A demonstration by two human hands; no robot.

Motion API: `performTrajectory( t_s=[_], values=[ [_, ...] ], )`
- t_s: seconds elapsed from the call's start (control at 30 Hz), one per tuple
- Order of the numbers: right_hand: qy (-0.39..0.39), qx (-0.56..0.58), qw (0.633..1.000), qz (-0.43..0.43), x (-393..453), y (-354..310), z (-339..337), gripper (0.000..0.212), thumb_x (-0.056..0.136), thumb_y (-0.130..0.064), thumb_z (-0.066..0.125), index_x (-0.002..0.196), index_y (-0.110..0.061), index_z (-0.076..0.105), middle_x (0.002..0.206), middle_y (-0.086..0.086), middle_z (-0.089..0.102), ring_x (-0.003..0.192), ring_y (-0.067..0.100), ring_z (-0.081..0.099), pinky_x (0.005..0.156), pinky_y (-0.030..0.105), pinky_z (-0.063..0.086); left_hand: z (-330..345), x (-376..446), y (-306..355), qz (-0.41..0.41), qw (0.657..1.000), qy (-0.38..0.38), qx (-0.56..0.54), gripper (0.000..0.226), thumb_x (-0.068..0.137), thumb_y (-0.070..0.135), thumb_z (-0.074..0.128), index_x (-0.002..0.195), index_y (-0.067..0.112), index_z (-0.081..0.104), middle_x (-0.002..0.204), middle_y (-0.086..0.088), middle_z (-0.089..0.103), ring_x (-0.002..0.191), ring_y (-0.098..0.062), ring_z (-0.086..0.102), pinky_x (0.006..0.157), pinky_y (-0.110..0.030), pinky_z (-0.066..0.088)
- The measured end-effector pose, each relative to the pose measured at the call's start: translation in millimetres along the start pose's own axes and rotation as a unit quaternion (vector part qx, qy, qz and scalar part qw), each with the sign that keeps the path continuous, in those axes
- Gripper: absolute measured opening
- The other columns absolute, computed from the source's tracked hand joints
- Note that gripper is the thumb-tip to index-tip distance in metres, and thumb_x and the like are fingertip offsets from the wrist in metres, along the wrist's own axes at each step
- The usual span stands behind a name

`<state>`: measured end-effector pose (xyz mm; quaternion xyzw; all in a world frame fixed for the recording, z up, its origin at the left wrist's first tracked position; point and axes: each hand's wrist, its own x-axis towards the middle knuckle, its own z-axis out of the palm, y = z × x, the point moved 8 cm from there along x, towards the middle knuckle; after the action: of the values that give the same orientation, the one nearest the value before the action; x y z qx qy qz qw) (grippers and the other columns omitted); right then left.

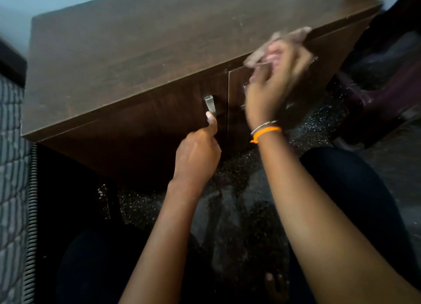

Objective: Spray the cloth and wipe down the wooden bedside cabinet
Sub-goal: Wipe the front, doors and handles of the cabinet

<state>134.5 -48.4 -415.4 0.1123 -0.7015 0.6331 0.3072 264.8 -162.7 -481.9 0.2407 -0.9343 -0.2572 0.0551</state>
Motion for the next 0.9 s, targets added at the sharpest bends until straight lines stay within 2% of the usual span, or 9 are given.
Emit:
performTrajectory(
  t_s=[0.1, 0.17, 0.27, 0.4, 0.57, 0.63, 0.73, 0.83, 0.9],
  values=[
    [-0.157, -0.077, 0.964, -0.201, -49.9, -38.4, 32.8, 0.022, 0.081, -0.012, 0.062, 0.102, -0.01, 0.062, 0.118, 0.011, 0.044, 0.106, 0.03, 0.043, 0.095, 0.042, 0.038, -1.6, -1.3, -2.1, -0.006, 1.0, 0.0, -0.003, 0.052, 0.077, 0.01, 0.029, 0.12, 0.02, 0.055, 0.089, -0.012, 0.07, 0.088, -0.038, 0.062, 0.074, -0.048, 0.05],
    [-0.167, -0.109, 0.939, -0.279, -52.3, -38.4, 37.4, 0.023, 0.082, -0.009, 0.06, 0.102, -0.018, 0.054, 0.117, 0.004, 0.037, 0.103, 0.026, 0.039, 0.091, 0.038, 0.036, -3.2, -2.6, -3.5, -0.005, 1.0, -0.003, -0.005, 0.055, 0.077, 0.01, 0.031, 0.127, 0.023, 0.051, 0.091, -0.013, 0.07, 0.089, -0.038, 0.062, 0.076, -0.048, 0.051],
    [-0.12, -0.128, 0.957, -0.232, -34.7, -21.2, 27.8, 0.027, 0.081, -0.007, 0.061, 0.102, -0.019, 0.049, 0.118, 0.011, 0.045, 0.104, 0.025, 0.038, 0.092, 0.033, 0.036, -5.6, -6.0, -2.9, 0.006, 1.0, -0.01, 0.012, 0.069, 0.081, 0.006, 0.032, 0.145, 0.028, 0.025, 0.091, -0.012, 0.069, 0.087, -0.034, 0.063, 0.079, -0.047, 0.051],
    [-0.114, -0.076, 0.978, -0.157, -27.8, -10.9, 24.3, 0.015, 0.081, -0.005, 0.063, 0.096, -0.006, 0.062, 0.113, 0.017, 0.05, 0.104, 0.026, 0.043, 0.094, 0.023, 0.033, -7.6, -10.0, -2.4, 0.013, 1.0, -0.019, 0.019, 0.07, 0.084, 0.004, 0.034, 0.148, 0.028, 0.018, 0.092, -0.01, 0.068, 0.084, -0.03, 0.063, 0.079, -0.047, 0.052],
    [0.02, 0.003, 0.994, 0.103, -5.6, 29.9, 2.1, 0.029, 0.076, 0.003, 0.051, 0.104, 0.005, 0.058, 0.108, 0.022, 0.045, 0.102, 0.035, 0.05, 0.094, 0.038, 0.041, -6.7, -15.4, 0.7, 0.015, 0.999, -0.035, 0.027, 0.078, 0.079, -0.001, 0.039, 0.149, 0.022, 0.013, 0.098, -0.009, 0.066, 0.09, -0.03, 0.061, 0.082, -0.045, 0.051],
    [-0.032, -0.063, 0.997, -0.008, -22.9, 4.8, 11.6, 0.029, 0.075, 0.002, 0.055, 0.104, -0.001, 0.059, 0.111, 0.021, 0.047, 0.104, 0.031, 0.046, 0.093, 0.038, 0.04, -4.1, -15.6, 4.5, 0.022, 0.999, -0.033, 0.024, 0.08, 0.076, -0.002, 0.04, 0.149, 0.018, 0.014, 0.1, -0.011, 0.066, 0.093, -0.031, 0.061, 0.082, -0.045, 0.05],
    [-0.131, -0.158, 0.952, -0.229, -55.4, -24.7, 35.7, 0.028, 0.081, -0.007, 0.058, 0.105, -0.018, 0.05, 0.117, 0.008, 0.039, 0.108, 0.025, 0.041, 0.093, 0.037, 0.036, -2.5, -12.1, 4.7, 0.025, 0.999, -0.021, 0.027, 0.08, 0.075, -0.003, 0.04, 0.149, 0.013, 0.014, 0.099, -0.015, 0.066, 0.095, -0.033, 0.059, 0.082, -0.046, 0.049],
    [-0.125, -0.151, 0.949, -0.247, -42.4, -13.1, 33.8, 0.027, 0.084, -0.006, 0.056, 0.106, -0.017, 0.048, 0.118, 0.008, 0.039, 0.109, 0.023, 0.042, 0.095, 0.034, 0.038, -3.5, -9.5, 9.6, 0.032, 0.998, -0.008, 0.056, 0.073, 0.081, 0.0, 0.043, 0.148, 0.009, 0.017, 0.103, -0.02, 0.063, 0.099, -0.037, 0.057, 0.082, -0.044, 0.047],
    [-0.08, -0.084, 0.98, -0.161, -23.4, 1.3, 21.2, 0.026, 0.084, -0.001, 0.057, 0.109, -0.007, 0.056, 0.117, 0.019, 0.046, 0.113, 0.028, 0.044, 0.1, 0.035, 0.04, -5.4, -8.9, 16.9, 0.033, 0.997, -0.007, 0.064, 0.068, 0.084, 0.003, 0.043, 0.147, 0.007, 0.018, 0.107, -0.023, 0.062, 0.101, -0.038, 0.056, 0.083, -0.044, 0.044]
  ],
)
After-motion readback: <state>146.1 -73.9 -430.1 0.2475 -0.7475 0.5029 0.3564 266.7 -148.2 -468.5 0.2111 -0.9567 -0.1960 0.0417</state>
